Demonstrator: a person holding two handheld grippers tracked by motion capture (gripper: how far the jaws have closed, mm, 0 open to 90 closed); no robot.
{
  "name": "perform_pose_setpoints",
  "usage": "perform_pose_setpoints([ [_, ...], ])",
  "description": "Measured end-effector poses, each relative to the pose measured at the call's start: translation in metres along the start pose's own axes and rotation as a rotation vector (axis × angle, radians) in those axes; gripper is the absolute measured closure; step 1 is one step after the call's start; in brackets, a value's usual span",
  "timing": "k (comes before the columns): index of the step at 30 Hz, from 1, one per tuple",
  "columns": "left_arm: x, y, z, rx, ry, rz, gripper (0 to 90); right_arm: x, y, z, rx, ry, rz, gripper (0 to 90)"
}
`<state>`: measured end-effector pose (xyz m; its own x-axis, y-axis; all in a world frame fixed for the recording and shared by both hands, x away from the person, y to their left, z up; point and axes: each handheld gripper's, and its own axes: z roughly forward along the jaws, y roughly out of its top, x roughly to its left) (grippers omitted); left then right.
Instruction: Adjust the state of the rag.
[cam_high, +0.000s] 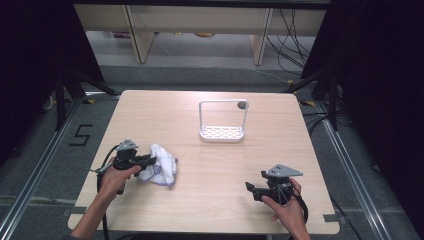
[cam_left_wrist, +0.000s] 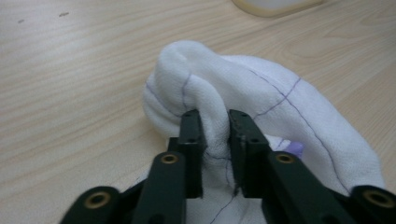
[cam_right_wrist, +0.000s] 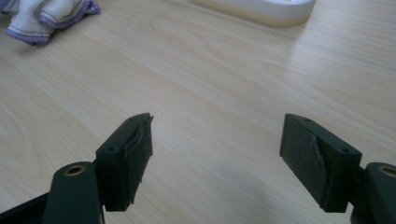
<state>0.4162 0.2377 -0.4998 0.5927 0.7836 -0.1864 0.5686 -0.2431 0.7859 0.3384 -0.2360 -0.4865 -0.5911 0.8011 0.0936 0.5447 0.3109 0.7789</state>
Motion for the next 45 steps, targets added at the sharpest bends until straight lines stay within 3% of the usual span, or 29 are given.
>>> perform_pose_setpoints([
  [1,-0.002,0.001,-0.002,-0.001,0.003,0.004,80.2,0.0,0.0,-0.001,0.002,-0.007,-0.003,26.4],
  [2,-0.003,0.001,-0.003,-0.005,0.001,0.014,81.3,0.002,0.0,-0.001,0.006,0.002,0.023,26.4],
  [3,-0.007,0.002,-0.003,-0.021,-0.004,0.015,81.7,0.002,0.0,-0.001,0.005,0.003,0.022,26.5],
  [5,-0.014,0.008,-0.008,-0.019,-0.019,0.058,82.2,0.0,0.001,0.0,-0.01,0.012,0.0,26.8],
  [6,-0.018,0.011,-0.01,-0.032,-0.024,0.071,82.3,0.003,0.001,-0.001,-0.005,0.011,0.028,27.0],
  [7,-0.023,0.016,-0.014,-0.035,-0.038,0.099,82.5,0.002,0.002,-0.002,-0.006,-0.003,0.013,27.0],
  [9,-0.033,0.023,-0.019,-0.053,-0.062,0.105,82.8,0.0,0.003,-0.002,-0.012,0.004,0.003,27.1],
  [10,-0.039,0.027,-0.021,-0.066,-0.081,0.114,82.8,0.003,0.003,-0.004,-0.008,-0.003,0.032,27.3],
  [12,-0.05,0.036,-0.027,-0.084,-0.123,0.13,82.9,0.0,0.005,-0.004,-0.021,0.022,-0.008,27.6],
  [15,-0.069,0.051,-0.033,-0.109,-0.177,0.159,83.0,0.004,0.009,-0.008,-0.03,0.013,0.009,27.8],
  [19,-0.093,0.073,-0.036,-0.137,-0.229,0.194,83.1,0.005,0.015,-0.013,-0.063,0.015,-0.028,28.2],
  [21,-0.105,0.085,-0.036,-0.153,-0.259,0.208,83.1,0.008,0.018,-0.016,-0.058,0.019,-0.014,28.2],
  [22,-0.111,0.091,-0.036,-0.163,-0.272,0.214,83.1,0.007,0.018,-0.016,-0.066,0.013,-0.037,28.2],
  [23,-0.116,0.097,-0.034,-0.168,-0.293,0.222,83.1,0.01,0.018,-0.018,-0.057,0.014,-0.004,28.2],
  [25,-0.127,0.104,-0.031,-0.173,-0.308,0.222,83.1,0.005,0.019,-0.019,-0.07,0.009,-0.035,28.2],
  [26,-0.133,0.108,-0.027,-0.18,-0.337,0.227,83.1,0.004,0.019,-0.02,-0.067,0.011,-0.036,28.2],
  [30,-0.145,0.108,-0.012,-0.178,-0.382,0.217,83.1,0.0,0.019,-0.023,-0.081,0.001,-0.027,28.2],
  [32,-0.139,0.101,0.0,-0.142,-0.364,0.205,83.0,0.0,0.02,-0.026,-0.074,-0.001,-0.02,28.3],
  [33,-0.13,0.097,0.01,-0.153,-0.36,0.226,82.9,0.002,0.019,-0.027,-0.068,0.007,0.001,28.3],
  [34,-0.126,0.091,0.013,-0.119,-0.336,0.172,82.9,0.002,0.02,-0.027,-0.067,0.008,-0.01,28.3],
  [35,-0.115,0.08,0.022,-0.083,-0.316,0.149,82.9,0.0,0.019,-0.026,-0.082,0.012,-0.028,28.4],
  [36,-0.105,0.072,0.029,-0.064,-0.297,0.135,82.9,0.005,0.019,-0.025,-0.081,0.016,0.001,28.8],
  [37,-0.098,0.064,0.034,-0.052,-0.268,0.112,82.9,0.003,0.02,-0.026,-0.069,0.008,-0.039,29.1],
  [38,-0.088,0.058,0.037,-0.036,-0.272,0.088,82.9,0.007,0.021,-0.025,-0.056,0.02,-0.013,29.6],
  [39,-0.08,0.052,0.039,-0.035,-0.263,0.064,82.9,0.008,0.021,-0.022,-0.069,0.038,-0.026,30.9],
  [40,-0.074,0.048,0.04,-0.034,-0.253,0.044,82.9,0.012,0.021,-0.022,-0.048,0.038,-0.007,31.8],
  [41,-0.069,0.045,0.041,-0.026,-0.246,0.047,82.8,0.012,0.022,-0.019,-0.06,0.059,-0.061,32.3],
  [42,-0.065,0.042,0.04,-0.023,-0.237,0.043,82.8,0.016,0.023,-0.017,-0.042,0.063,-0.049,33.9],
  [45,-0.06,0.038,0.037,-0.018,-0.239,0.043,82.8,0.027,0.027,-0.005,-0.008,0.088,-0.075,37.0],
])
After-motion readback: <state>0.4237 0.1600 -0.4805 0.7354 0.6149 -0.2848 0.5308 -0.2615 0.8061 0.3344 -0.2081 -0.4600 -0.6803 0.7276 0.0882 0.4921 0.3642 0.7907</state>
